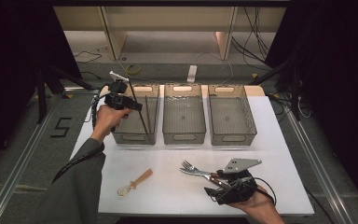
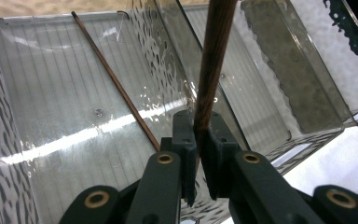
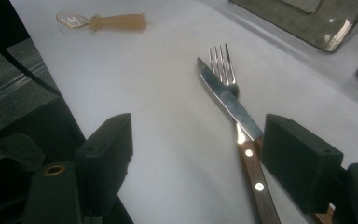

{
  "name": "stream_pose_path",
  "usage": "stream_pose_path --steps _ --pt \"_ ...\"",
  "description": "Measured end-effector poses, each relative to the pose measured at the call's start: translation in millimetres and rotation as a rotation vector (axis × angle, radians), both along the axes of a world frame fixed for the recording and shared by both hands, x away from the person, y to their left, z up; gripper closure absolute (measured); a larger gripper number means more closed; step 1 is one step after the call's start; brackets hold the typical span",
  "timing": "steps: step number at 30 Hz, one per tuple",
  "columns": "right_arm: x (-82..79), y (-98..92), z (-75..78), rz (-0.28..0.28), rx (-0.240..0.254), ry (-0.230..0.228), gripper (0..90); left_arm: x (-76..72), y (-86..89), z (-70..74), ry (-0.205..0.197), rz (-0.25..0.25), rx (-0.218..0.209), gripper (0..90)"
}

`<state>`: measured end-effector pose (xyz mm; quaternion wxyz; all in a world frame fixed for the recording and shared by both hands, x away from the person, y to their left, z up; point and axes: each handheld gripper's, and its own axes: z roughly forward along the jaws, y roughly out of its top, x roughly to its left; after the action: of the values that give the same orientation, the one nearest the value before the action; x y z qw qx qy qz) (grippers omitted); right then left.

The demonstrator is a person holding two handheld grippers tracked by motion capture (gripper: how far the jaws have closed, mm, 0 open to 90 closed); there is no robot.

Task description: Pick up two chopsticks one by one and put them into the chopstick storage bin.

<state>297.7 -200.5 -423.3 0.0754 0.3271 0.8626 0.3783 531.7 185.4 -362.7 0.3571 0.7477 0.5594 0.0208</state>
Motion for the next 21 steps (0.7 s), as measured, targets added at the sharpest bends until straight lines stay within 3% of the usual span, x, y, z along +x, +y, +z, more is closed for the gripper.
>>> stream_pose_path --steps 8,9,12,17,21 --pt "0.4 -1.3 0.3 -0.001 -0.002 -0.002 25.8 1.9 -0.5 -7.9 0.003 0.022 0.014 82.6" --pt "0.2 -1.1 0.2 0.000 -0.004 -0.002 25.8 3.4 0.1 -9.4 0.003 0.042 0.014 72.6" --pt "-0.1 -1.2 0.3 0.000 -0.003 -0.002 25.8 4.3 0.1 -10.2 0.004 0.053 0.025 62.8" --pt "-0.1 -1.2 -0.2 -0.001 -0.003 -0.001 25.7 3.3 0.3 -7.7 -0.021 0.082 0.049 51.2" --pt "-0.6 -1.1 0.7 -0.001 -0.001 -0.003 25.7 -0.1 1.0 -4.0 -0.047 0.086 0.033 43.8"
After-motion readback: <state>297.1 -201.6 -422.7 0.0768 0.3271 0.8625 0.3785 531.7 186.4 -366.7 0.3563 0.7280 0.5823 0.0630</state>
